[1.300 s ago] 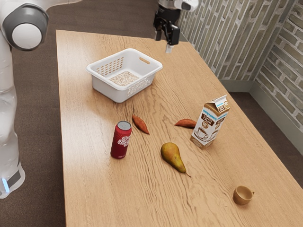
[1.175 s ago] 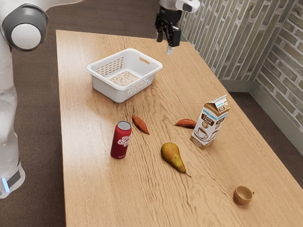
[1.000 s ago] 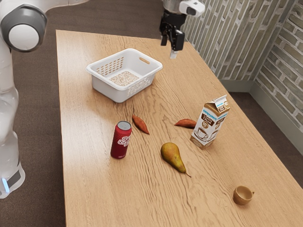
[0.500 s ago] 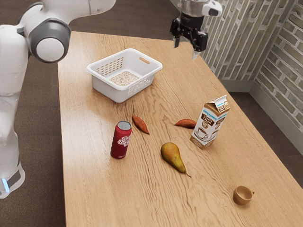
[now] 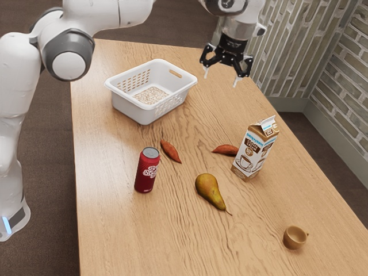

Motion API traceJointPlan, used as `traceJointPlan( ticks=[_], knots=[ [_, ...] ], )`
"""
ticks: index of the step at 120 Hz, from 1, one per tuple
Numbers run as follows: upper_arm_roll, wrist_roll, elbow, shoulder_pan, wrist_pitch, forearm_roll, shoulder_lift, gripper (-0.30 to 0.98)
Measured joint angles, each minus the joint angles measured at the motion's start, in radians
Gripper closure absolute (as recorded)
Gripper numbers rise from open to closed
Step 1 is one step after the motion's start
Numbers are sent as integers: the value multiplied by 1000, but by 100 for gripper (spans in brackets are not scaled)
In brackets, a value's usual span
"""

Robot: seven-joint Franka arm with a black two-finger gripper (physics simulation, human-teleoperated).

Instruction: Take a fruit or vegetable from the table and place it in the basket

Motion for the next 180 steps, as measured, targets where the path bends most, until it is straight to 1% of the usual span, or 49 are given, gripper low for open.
traceJointPlan(
  ticks=[22,29,38,56,63,73,100,124,156,180],
  knots=[
    [4,-140,-197,-1,105,-44,-41,0],
    [2,-177,-230,-6,133,-49,-61,0],
    [-1,-220,-263,-41,164,-54,-75,0],
    [-6,-293,-428,-117,248,-57,-155,0],
    [-17,-317,-509,-126,293,-58,-191,0],
    [-42,-348,-581,-129,350,-59,-221,0],
    [-104,-416,-628,-140,435,-58,-234,0],
    [-146,-467,-741,-155,490,-58,-286,0],
    [-153,-520,-792,-221,554,-58,-278,0],
    [-148,-558,-798,-276,584,-58,-270,0]
  ],
)
